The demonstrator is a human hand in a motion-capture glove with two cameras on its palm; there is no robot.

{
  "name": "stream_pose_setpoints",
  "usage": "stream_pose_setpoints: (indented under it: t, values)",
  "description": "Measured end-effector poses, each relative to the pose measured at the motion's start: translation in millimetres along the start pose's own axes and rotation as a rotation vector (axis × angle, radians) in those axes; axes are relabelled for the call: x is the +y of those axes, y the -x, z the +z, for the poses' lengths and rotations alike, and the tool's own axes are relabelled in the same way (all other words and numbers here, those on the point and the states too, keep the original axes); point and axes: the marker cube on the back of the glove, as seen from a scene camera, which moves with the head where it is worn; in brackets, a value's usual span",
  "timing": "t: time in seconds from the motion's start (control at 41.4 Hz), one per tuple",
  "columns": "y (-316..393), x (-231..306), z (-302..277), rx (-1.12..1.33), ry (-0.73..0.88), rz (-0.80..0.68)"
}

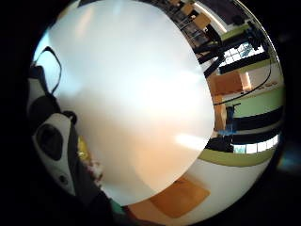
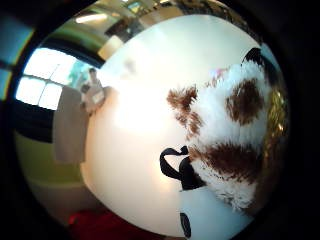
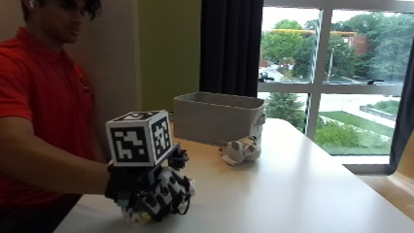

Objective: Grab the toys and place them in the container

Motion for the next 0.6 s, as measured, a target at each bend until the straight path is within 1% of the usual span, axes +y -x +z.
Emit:
stream_pose_setpoints:
  t: [0.121,0.242,0.435,0.531,0.604]
  values:
    - [28,-8,-15,-0.033,-0.012,-0.042]
    - [69,-21,-41,-0.037,-0.043,-0.111]
    - [161,-48,-104,-0.101,-0.138,-0.325]
    - [199,-70,-134,-0.012,-0.192,-0.278]
    - [233,-74,-154,-0.055,-0.214,-0.322]
